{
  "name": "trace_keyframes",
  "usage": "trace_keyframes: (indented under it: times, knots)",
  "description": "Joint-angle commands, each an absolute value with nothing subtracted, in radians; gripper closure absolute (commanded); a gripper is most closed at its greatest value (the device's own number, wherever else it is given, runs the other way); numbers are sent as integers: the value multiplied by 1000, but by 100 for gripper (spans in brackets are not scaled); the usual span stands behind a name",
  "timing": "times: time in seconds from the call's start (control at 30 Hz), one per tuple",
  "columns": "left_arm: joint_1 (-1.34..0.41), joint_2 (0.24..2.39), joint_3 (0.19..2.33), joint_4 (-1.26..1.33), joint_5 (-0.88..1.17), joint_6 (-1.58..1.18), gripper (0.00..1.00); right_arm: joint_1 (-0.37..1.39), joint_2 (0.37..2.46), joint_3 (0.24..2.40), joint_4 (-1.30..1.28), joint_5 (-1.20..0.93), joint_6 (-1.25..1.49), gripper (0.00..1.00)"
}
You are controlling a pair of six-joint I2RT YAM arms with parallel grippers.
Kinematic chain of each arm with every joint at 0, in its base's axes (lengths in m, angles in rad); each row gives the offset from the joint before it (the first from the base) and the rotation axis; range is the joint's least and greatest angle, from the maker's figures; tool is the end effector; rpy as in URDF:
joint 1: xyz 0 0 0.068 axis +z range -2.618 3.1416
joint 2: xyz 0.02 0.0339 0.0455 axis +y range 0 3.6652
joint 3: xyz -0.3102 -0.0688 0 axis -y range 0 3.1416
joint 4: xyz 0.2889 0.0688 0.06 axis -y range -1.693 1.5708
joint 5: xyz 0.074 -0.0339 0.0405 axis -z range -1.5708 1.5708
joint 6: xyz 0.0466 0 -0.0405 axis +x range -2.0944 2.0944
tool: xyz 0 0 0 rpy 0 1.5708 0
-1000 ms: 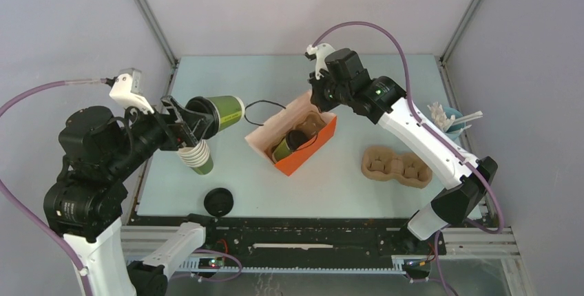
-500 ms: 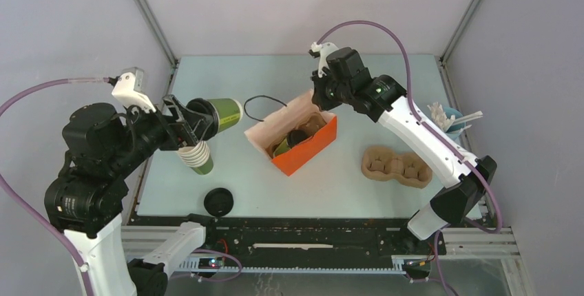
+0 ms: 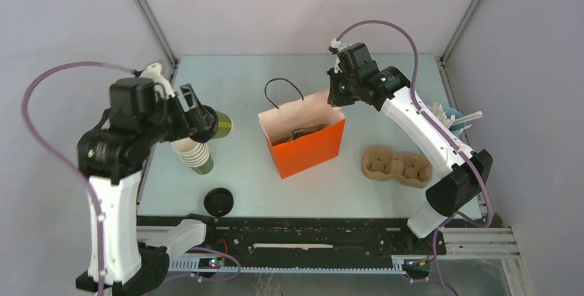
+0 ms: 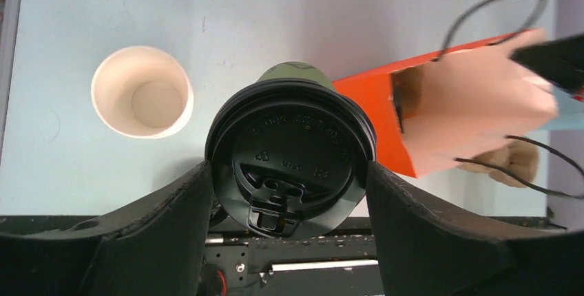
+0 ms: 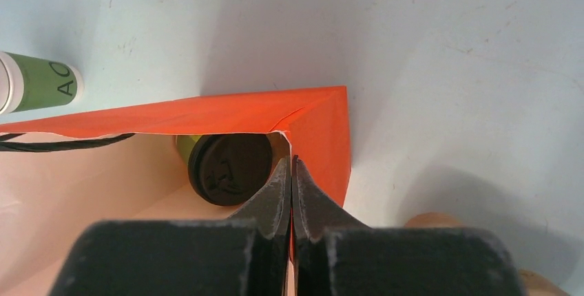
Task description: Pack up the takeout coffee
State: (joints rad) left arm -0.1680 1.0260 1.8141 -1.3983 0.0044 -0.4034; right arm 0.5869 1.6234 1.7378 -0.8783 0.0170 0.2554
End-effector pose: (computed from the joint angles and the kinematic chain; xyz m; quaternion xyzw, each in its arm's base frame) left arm 0.1176 -0.0201 0.5568 -0.1031 0.8808 -0.1321 0.4428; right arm 0.3365 0.2228 0.4324 -0.1484 0.9076 0.1534 0.3615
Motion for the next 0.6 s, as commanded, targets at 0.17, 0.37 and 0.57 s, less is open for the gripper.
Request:
trace_keyframes:
  times: [0.17,0.37,0.57]
  knots:
    - [-170,1342,1748,-1156,-154,-385,48,542,1577,1779,-946,-53,293,79]
    - [-162,1571,1691,-1019,-224,-333,48,502,1548,1851,-1049,-87,268,48]
    - [-110,1746,1702,-939,-254,-275,49,482,1526,1972,-1150,-127,208,26]
